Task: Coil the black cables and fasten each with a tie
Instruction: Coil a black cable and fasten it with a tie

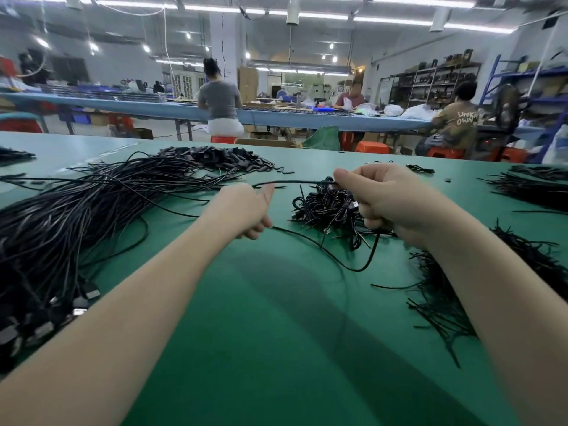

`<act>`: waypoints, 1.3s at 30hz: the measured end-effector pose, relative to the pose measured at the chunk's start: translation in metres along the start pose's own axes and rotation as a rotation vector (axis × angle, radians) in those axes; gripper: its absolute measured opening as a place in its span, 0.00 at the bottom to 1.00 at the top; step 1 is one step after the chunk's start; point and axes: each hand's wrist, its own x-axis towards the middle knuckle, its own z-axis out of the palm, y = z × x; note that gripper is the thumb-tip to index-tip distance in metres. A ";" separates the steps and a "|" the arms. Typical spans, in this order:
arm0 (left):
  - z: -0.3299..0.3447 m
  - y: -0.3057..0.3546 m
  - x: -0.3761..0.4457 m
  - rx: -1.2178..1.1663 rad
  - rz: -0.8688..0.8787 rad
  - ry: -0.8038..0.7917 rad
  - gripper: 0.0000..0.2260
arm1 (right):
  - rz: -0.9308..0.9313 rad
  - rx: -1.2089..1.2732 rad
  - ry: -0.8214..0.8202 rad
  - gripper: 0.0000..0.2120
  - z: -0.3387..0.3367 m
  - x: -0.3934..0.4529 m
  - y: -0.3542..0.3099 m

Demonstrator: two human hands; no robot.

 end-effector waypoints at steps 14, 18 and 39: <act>-0.045 0.001 0.004 -1.288 0.049 -0.381 0.21 | 0.196 0.025 -0.601 0.12 0.039 -0.011 0.023; -0.044 0.016 -0.003 -1.139 0.121 -0.495 0.26 | 0.214 0.140 -0.665 0.12 0.060 -0.016 0.031; -0.056 0.020 -0.036 -0.620 0.330 -1.106 0.27 | 0.234 0.079 -0.331 0.20 0.050 -0.011 0.039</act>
